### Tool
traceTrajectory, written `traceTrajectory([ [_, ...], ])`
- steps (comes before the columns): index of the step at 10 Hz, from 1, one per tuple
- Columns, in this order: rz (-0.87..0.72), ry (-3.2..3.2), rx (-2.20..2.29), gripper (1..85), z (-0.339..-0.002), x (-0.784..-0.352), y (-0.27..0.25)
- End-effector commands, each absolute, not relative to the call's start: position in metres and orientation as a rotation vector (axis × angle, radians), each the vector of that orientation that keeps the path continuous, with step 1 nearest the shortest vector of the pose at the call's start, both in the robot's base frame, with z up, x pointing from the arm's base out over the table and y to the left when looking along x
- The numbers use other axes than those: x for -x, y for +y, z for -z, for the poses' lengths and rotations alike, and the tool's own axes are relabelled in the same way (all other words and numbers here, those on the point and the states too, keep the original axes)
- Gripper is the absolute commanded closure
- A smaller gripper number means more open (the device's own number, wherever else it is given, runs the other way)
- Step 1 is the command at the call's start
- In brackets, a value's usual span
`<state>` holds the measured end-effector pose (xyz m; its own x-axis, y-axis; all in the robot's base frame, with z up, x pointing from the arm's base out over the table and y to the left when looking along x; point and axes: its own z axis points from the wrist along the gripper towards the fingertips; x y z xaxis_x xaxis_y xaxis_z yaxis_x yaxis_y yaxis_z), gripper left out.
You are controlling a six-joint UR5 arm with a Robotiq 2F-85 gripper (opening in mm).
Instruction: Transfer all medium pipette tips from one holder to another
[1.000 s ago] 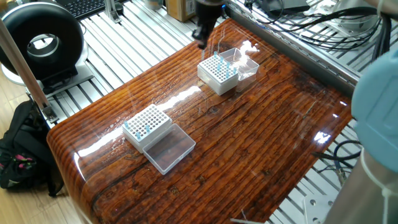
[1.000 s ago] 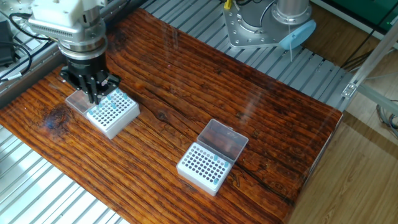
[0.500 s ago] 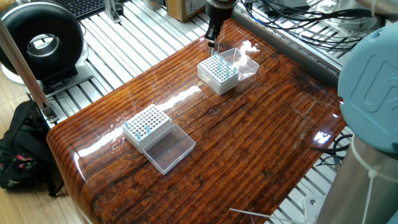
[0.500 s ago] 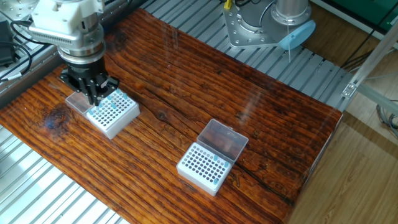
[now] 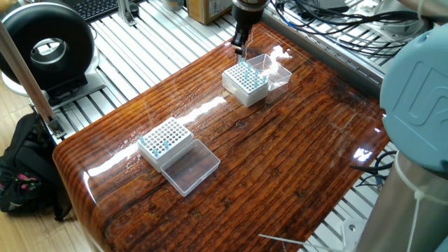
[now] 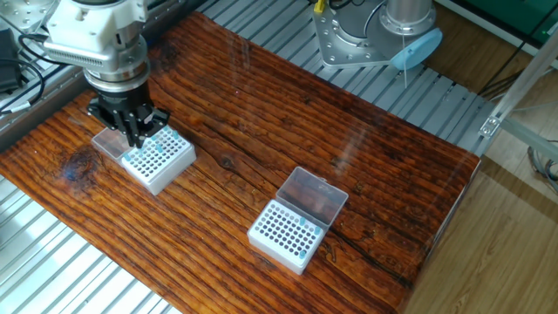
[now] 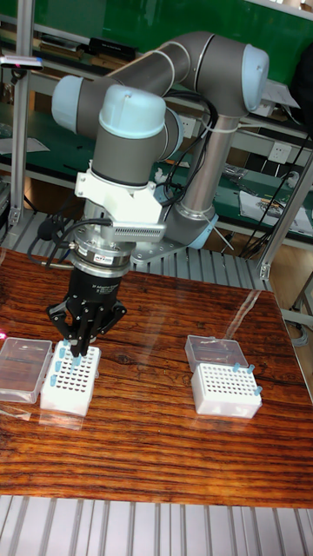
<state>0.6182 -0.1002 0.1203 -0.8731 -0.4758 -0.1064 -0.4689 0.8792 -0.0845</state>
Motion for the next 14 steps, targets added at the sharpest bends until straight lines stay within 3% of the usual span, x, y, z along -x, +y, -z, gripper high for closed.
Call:
traceTrajectory([
  [1,0.078,2.933,0.735,84.7,-0.1197,-0.6159,-0.101],
  [14,0.098,2.936,0.749,84.7,-0.1148,-0.6155,-0.1054],
])
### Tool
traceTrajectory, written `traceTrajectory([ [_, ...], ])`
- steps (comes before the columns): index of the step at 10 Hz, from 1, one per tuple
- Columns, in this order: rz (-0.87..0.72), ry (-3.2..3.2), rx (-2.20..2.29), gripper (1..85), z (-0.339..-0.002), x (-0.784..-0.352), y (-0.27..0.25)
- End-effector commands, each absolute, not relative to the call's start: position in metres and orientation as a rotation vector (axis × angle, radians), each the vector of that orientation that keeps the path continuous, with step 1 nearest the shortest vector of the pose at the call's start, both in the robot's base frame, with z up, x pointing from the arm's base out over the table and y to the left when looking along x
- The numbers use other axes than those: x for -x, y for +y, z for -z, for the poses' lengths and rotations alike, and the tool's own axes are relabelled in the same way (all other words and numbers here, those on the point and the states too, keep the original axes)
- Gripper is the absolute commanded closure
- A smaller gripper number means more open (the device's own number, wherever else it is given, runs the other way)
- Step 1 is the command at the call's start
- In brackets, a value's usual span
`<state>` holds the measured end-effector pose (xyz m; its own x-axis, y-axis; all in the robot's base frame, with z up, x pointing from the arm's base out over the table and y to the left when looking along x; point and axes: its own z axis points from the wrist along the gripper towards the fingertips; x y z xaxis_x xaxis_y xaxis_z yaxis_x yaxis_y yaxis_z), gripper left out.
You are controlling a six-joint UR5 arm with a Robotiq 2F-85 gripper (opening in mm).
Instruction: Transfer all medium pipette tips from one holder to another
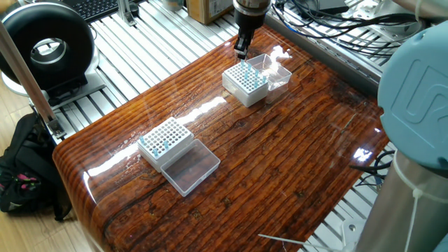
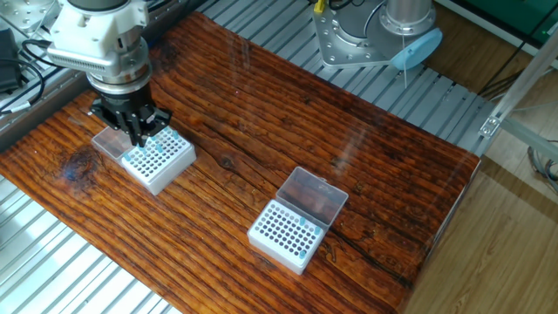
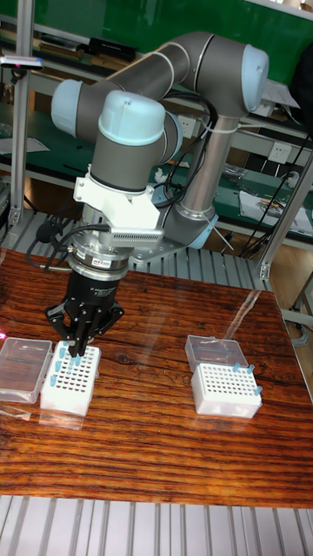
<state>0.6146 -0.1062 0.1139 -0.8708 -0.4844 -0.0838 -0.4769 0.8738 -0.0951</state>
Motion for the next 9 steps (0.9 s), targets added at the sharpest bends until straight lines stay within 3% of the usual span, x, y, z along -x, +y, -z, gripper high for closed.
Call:
traceTrajectory([
  [1,0.1,2.937,0.751,84.7,-0.1143,-0.6152,-0.1058],
  [3,0.095,2.935,0.763,84.0,-0.1136,-0.615,-0.1051],
  [6,0.072,2.937,0.795,73.0,-0.1126,-0.612,-0.1018],
  [9,0.077,2.935,0.805,71.3,-0.1124,-0.6123,-0.1033],
])
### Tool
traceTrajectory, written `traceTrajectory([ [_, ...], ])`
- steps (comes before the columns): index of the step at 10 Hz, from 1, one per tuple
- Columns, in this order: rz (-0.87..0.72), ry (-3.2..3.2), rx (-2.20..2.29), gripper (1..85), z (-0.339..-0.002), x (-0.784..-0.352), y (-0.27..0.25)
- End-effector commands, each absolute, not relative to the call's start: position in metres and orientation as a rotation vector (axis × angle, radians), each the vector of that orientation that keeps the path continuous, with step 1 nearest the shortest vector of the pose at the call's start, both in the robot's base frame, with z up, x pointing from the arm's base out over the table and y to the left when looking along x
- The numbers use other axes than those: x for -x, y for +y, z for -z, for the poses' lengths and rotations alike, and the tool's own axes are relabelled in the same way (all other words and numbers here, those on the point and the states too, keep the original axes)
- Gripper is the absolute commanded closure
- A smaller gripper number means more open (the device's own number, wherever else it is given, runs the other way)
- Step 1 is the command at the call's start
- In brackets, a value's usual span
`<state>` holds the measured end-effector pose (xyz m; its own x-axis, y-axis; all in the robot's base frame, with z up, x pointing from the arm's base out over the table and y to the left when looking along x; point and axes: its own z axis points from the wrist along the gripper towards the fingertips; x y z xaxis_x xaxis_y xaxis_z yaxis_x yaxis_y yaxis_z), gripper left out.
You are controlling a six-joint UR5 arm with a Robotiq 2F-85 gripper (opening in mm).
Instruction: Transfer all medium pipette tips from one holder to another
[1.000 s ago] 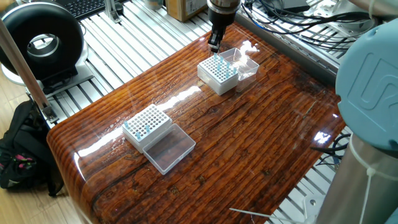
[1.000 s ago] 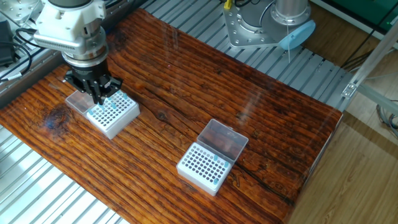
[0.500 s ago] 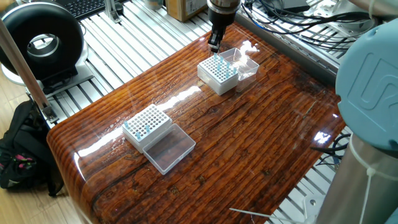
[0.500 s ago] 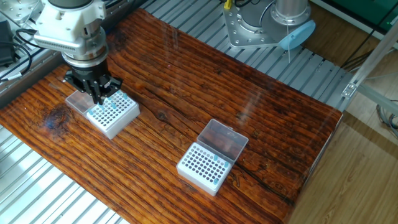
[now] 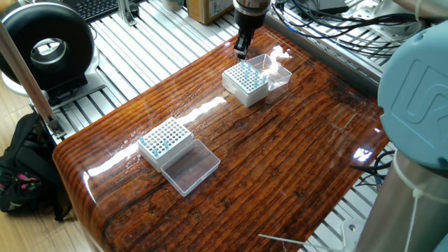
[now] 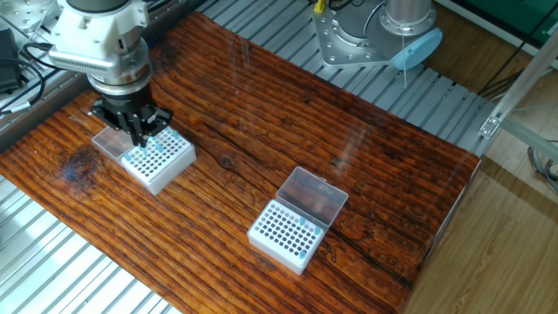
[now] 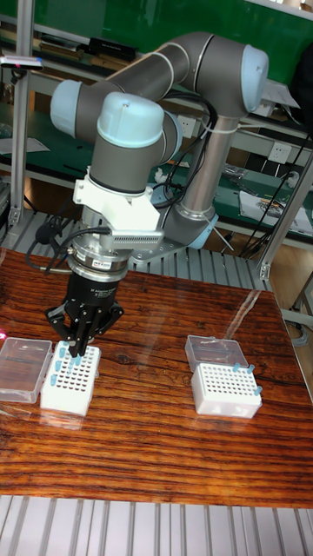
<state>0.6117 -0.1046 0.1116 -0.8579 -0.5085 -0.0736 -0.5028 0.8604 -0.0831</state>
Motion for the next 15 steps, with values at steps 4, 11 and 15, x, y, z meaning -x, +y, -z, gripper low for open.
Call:
traceTrajectory([
  [4,0.076,2.931,0.818,67.7,-0.112,-0.612,-0.103],
  [11,0.075,2.927,0.829,63.7,-0.112,-0.614,-0.102],
  [15,0.046,2.986,0.765,63.3,-0.121,-0.61,-0.084],
])
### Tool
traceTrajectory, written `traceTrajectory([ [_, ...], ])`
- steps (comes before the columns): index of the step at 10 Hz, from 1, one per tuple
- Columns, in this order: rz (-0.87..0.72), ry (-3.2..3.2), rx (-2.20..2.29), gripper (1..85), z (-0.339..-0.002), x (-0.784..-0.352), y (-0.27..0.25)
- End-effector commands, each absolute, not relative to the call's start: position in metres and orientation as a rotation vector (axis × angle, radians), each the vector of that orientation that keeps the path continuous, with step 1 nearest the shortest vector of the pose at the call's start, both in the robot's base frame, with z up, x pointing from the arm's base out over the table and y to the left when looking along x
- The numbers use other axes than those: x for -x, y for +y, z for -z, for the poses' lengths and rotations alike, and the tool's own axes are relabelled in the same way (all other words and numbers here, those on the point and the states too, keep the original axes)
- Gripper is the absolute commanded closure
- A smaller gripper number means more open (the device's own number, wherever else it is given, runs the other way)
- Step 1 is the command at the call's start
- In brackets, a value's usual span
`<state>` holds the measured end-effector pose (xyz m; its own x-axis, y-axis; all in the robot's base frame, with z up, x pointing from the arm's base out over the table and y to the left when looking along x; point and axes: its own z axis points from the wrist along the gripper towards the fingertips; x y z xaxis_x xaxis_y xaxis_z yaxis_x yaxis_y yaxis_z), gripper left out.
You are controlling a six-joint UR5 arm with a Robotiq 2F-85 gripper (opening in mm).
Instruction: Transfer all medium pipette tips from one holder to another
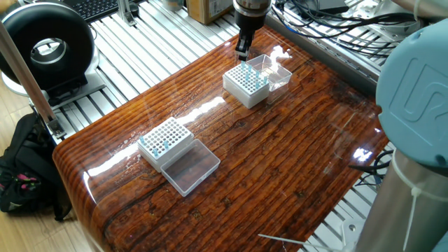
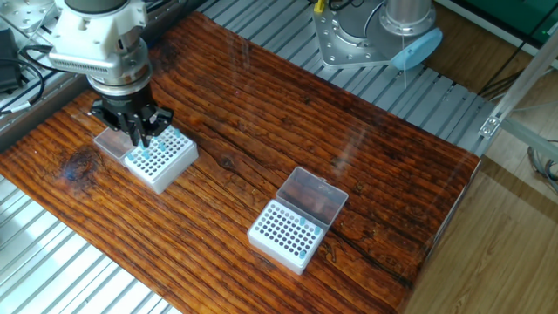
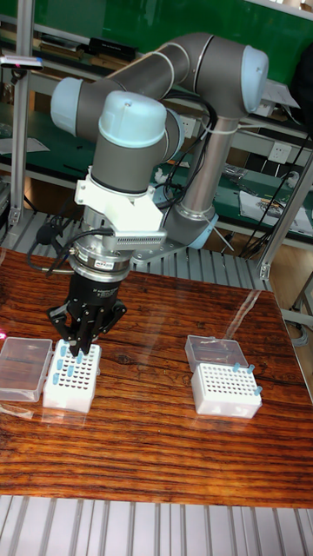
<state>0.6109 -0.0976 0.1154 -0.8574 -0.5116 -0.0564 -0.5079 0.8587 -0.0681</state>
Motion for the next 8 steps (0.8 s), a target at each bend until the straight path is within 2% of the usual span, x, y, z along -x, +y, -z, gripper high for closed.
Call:
traceTrajectory([
  [1,0.014,2.994,0.715,63.3,-0.116,-0.611,-0.065],
  [5,-0.093,3.013,0.499,64.3,-0.099,-0.604,0.018],
  [8,-0.103,3.031,0.369,65.0,-0.096,-0.591,0.056],
])
